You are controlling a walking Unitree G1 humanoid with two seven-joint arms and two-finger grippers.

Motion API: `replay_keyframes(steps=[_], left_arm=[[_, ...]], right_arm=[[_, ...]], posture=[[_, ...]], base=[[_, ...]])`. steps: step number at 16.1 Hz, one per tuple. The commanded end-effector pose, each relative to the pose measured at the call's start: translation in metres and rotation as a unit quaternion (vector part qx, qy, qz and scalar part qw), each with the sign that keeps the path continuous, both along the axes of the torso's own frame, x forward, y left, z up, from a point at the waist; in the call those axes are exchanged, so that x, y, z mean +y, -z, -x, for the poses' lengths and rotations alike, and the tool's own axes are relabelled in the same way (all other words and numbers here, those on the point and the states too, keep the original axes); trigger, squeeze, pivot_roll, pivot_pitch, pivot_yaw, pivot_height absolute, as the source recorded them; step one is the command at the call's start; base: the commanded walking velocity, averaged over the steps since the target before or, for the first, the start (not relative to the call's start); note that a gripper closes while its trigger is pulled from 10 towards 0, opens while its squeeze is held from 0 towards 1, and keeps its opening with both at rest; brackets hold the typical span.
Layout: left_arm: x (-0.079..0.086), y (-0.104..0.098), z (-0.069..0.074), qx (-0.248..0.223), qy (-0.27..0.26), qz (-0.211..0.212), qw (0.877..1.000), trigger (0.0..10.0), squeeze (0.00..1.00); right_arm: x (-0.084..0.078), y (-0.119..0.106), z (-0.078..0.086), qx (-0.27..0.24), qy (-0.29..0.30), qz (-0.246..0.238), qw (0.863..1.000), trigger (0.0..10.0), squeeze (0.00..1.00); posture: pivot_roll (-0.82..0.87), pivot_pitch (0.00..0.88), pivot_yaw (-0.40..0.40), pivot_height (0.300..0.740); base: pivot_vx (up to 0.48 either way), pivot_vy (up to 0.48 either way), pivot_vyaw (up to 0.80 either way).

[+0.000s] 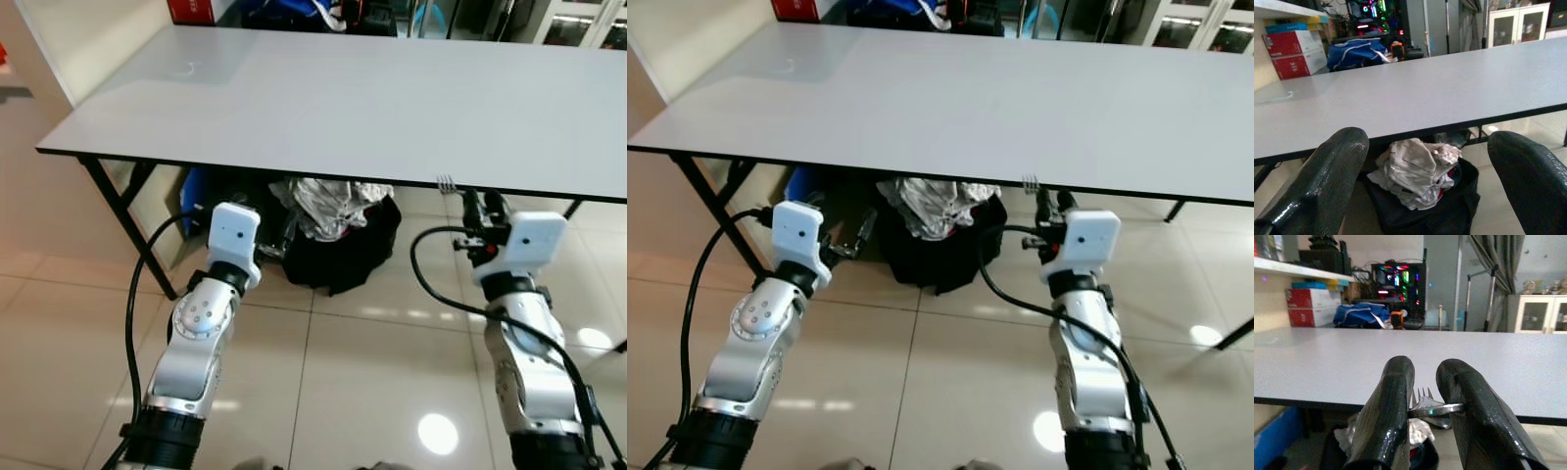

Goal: Setting the table

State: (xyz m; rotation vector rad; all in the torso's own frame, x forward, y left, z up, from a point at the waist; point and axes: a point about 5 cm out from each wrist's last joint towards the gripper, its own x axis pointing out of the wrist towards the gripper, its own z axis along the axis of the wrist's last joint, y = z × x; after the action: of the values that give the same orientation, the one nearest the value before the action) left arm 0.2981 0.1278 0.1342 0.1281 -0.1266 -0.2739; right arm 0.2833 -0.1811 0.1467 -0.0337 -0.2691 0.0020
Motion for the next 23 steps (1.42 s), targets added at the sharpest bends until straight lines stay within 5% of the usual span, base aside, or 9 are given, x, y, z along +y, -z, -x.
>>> replay_keyframes(steps=[1, 14, 23], left_arm=[[0.003, 0.004, 0.0, 0.01, -0.005, -0.012, 1.0, 10.0, 0.0], [0.017, -0.014, -0.003, -0.021, -0.008, -0.021, 1.0, 10.0, 0.0], [0.002, -0.023, 0.005, -0.035, 0.036, -0.036, 0.998, 10.0, 0.0]], right_arm=[[-0.001, 0.001, -0.001, 0.005, -0.001, -0.004, 1.0, 10.0, 0.0], [0.016, -0.023, -0.013, -0.034, -0.017, -0.023, 0.999, 10.0, 0.0], [0.012, -0.029, -0.023, -0.038, -0.007, -0.038, 0.999, 10.0, 0.0]], posture=[[-0.04, 0.043, 0.033, 0.74], [0.02, 0.047, 0.005, 0.74], [0.02, 0.055, 0.013, 0.74]], base=[[0.0, 0.0, 0.0], [0.272, 0.0, -0.25], [0.338, 0.0, -0.24]])
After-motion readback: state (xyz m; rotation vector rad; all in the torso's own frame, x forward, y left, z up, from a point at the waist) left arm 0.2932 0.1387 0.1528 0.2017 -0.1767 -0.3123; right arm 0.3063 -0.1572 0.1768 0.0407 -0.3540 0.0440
